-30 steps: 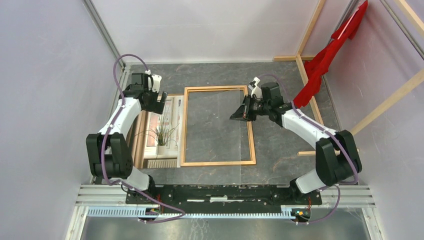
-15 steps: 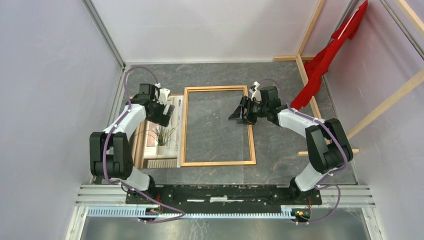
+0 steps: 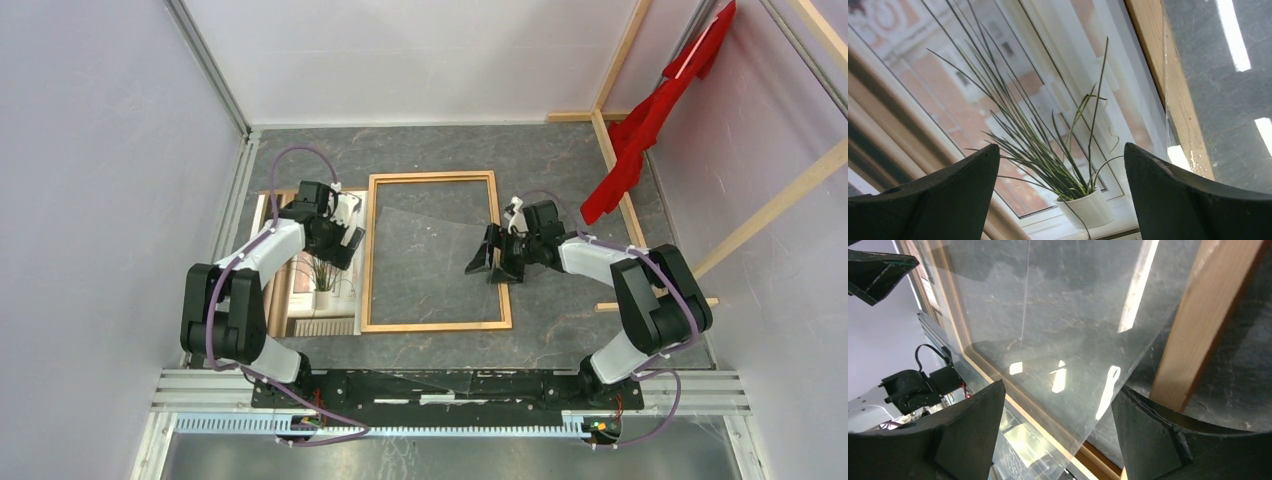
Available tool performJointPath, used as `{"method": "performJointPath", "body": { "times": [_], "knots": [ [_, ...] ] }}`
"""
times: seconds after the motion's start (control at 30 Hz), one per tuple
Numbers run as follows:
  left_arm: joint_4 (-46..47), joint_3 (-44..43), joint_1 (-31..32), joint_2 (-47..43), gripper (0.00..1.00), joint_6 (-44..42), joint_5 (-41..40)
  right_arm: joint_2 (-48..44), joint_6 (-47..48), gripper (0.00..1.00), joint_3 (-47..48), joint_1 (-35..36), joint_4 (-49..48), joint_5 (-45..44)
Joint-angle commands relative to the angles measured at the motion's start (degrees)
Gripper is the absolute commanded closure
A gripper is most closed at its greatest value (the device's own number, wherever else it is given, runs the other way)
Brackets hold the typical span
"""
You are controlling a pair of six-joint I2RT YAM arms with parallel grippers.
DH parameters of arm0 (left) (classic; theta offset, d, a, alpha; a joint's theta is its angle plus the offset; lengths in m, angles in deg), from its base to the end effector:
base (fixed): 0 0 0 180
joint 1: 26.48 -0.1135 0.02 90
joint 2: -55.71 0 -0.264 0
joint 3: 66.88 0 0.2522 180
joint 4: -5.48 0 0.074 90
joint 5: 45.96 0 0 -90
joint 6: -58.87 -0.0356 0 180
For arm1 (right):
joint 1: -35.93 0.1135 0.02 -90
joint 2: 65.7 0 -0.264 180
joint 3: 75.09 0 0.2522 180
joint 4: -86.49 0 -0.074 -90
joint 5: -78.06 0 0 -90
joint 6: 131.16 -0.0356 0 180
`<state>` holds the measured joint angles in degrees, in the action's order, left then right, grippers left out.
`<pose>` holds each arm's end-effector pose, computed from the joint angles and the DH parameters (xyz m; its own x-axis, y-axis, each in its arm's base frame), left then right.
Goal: Put the photo into the frame
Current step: Place the photo frame item in the photo frame.
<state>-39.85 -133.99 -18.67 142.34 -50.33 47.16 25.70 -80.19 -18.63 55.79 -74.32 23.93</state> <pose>0.2858 -0.0412 0.1936 -0.7948 0.4405 -0.4176 0.4447 0.8908 0.0932 0.2689 0.1193 0.1496 -0.9688 0.1926 -0.1562 0.0152 0.6748 0.7378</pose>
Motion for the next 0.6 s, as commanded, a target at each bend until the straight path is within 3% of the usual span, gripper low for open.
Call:
{"method": "performJointPath", "body": {
  "times": [0.0,0.43,0.57],
  "knots": [
    [2.3,1.5,0.8,-1.9,0.00,-2.0,-0.5,-1.9,0.4,0.17,-1.9,0.3,-1.2,-1.5],
    [2.5,2.9,1.1,-2.4,0.00,-2.8,-0.6,-10.4,-0.1,0.14,-2.4,7.4,11.7,-16.3],
    [2.8,2.7,1.1,-2.2,0.00,-2.8,-0.4,-12.7,-1.9,0.13,-3.9,9.3,11.7,-16.8]
  ]
}}
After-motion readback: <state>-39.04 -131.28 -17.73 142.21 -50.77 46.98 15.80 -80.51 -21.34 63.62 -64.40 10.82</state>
